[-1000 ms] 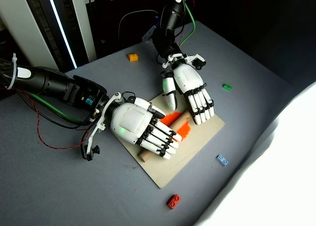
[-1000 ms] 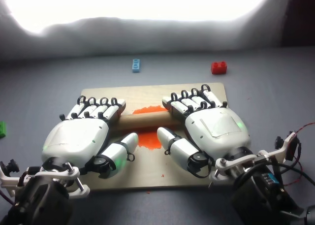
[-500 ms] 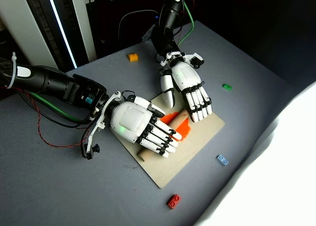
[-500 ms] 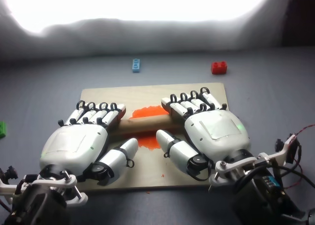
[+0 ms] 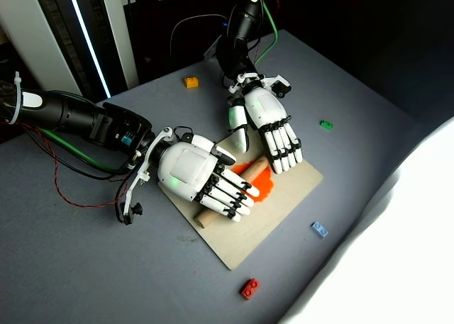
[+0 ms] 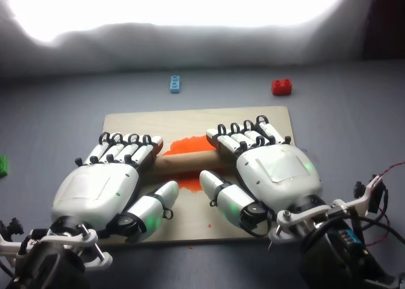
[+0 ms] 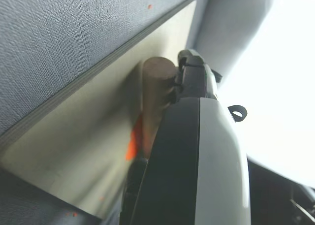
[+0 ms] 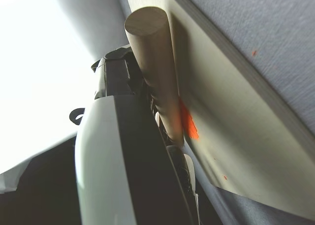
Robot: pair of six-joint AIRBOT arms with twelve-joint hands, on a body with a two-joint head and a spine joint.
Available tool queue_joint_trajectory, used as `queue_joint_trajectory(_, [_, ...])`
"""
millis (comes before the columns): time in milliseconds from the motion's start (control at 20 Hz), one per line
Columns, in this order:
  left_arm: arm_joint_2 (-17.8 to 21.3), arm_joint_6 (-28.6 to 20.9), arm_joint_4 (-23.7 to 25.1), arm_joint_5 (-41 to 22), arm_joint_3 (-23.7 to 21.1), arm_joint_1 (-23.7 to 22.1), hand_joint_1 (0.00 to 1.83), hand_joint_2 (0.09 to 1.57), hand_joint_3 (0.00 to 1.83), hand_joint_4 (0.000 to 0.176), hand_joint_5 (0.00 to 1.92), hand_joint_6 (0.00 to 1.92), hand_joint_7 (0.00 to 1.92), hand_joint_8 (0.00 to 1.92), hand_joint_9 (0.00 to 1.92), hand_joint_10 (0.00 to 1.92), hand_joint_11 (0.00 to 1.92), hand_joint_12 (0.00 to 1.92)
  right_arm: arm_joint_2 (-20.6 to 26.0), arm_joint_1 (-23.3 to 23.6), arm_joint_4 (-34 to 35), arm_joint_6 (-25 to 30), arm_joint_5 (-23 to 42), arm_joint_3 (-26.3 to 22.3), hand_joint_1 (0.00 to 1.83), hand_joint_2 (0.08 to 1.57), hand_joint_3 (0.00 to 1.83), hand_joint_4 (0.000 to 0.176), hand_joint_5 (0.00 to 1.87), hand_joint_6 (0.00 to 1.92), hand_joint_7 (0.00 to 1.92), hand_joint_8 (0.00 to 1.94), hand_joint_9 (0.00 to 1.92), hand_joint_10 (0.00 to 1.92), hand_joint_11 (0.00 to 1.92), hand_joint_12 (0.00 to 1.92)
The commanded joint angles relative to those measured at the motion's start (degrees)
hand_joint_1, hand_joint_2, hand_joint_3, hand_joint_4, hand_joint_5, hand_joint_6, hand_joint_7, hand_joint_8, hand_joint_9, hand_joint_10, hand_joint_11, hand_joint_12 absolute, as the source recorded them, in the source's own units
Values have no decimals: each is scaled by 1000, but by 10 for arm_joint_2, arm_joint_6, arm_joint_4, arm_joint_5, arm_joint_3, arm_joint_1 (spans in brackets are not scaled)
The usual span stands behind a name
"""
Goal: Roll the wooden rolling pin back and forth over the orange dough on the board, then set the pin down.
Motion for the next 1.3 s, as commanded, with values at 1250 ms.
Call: queue_joint_trajectory(1250, [28,-10,33,-35,-39,18,0,1504,2,0,183,7,225,4,177,9,0,289,11,-25,-38,-19,44,-27,0,1457,1,0,327,3,389,1,368,6,0,872])
